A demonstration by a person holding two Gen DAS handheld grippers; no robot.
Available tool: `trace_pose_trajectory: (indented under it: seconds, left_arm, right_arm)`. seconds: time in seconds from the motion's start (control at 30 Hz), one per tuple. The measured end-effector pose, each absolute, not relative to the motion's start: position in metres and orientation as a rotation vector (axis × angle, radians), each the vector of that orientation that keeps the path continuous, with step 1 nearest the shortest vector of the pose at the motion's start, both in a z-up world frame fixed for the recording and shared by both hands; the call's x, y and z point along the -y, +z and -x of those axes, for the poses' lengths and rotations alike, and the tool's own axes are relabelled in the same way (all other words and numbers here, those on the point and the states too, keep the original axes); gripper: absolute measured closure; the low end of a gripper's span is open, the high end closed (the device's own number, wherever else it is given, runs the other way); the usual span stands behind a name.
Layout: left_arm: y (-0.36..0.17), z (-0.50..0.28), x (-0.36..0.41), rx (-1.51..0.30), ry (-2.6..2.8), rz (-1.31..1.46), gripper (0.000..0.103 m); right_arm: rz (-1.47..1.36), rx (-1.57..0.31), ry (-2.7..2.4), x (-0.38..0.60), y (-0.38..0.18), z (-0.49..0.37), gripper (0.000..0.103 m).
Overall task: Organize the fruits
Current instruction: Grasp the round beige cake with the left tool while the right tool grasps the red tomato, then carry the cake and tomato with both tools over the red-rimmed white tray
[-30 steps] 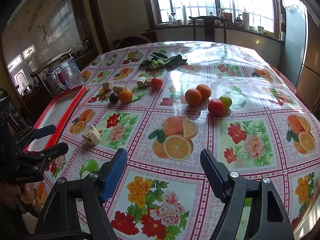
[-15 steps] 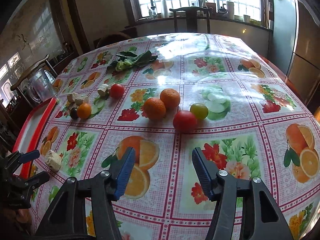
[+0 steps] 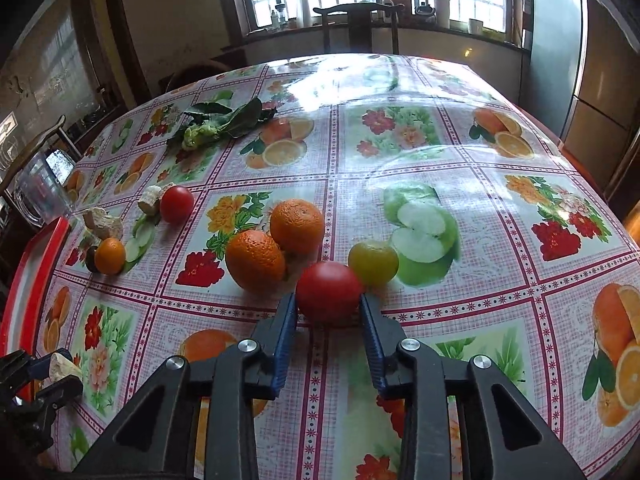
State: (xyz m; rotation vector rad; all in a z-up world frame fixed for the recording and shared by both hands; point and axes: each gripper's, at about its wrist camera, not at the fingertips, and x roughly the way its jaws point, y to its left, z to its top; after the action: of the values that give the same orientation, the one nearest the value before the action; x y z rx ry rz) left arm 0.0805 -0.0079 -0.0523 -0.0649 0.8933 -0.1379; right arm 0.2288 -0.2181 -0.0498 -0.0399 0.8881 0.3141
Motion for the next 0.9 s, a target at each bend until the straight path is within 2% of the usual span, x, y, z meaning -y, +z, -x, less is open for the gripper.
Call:
trace_pose_trajectory:
  seconds: [0.4,0.9]
  left_arm:
    - [-0.045,-0.063,0.003,-0.895,-0.16,0.077,0.07]
    - [-0.014,-0.015,-0.04,-0.799,-0.108,0.145,0.07]
  right_arm:
    - [0.023,-0.881,0.451,0.191,-0.034,-0.168,0.071]
    - [0.064,-0.856,0.63,0.124,-0.014,-0.107,0.071]
